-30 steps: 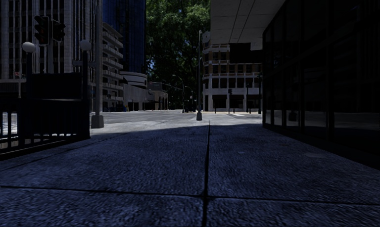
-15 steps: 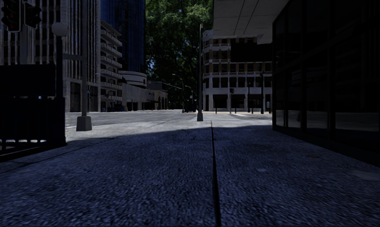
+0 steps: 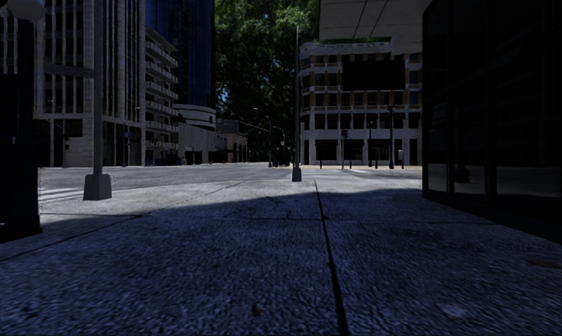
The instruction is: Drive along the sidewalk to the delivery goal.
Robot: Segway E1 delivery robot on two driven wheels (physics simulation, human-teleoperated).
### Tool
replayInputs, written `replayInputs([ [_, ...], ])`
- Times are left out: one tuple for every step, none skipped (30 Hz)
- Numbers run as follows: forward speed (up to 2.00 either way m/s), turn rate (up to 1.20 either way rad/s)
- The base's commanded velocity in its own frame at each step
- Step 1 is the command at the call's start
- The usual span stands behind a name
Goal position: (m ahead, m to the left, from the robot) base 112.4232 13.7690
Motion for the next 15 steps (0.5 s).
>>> replayInputs([
  [1.91,0.0],
  [1.91,0.0],
  [1.91,0.0],
  [1.91,0.0],
  [1.91,0.0],
  [1.91,0.0],
  [1.91,0.0],
  [1.91,0.0],
  [1.91,0.0],
  [1.91,0.0],
  [1.91,0.0],
  [1.91,0.0],
  [1.91,0.0],
  [1.91,0.0],
  [1.91,0.0],
])
